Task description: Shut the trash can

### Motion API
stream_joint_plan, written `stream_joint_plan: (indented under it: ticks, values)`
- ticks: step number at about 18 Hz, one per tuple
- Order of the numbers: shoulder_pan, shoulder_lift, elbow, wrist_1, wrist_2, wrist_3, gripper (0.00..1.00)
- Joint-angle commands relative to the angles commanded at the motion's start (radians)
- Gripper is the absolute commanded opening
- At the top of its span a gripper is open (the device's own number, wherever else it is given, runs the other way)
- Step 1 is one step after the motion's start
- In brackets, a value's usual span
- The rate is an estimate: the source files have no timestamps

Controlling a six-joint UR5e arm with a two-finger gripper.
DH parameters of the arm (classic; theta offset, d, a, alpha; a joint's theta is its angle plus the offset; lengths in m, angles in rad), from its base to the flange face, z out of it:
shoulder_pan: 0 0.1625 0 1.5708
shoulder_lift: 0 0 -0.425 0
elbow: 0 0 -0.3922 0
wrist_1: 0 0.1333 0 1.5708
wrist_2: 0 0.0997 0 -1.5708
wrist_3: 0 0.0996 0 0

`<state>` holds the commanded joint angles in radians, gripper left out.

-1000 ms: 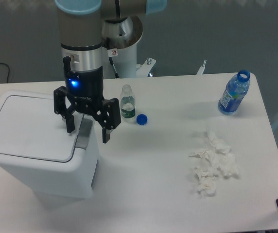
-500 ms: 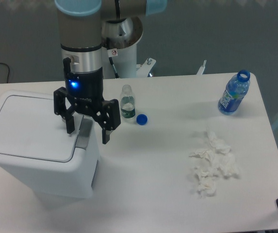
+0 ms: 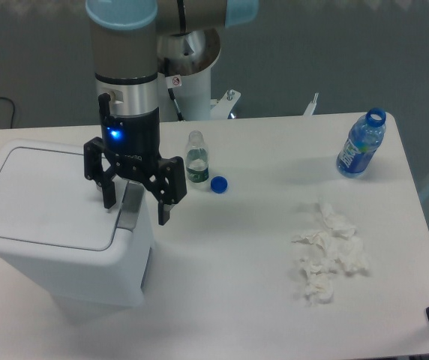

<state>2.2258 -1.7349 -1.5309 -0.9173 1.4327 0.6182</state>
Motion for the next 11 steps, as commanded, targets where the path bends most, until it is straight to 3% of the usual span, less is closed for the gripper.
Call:
stream_joint_plan:
  ticks: [11]
  values:
    - [0.0, 0.008, 0.0, 0.0, 0.0, 0.002, 1.0]
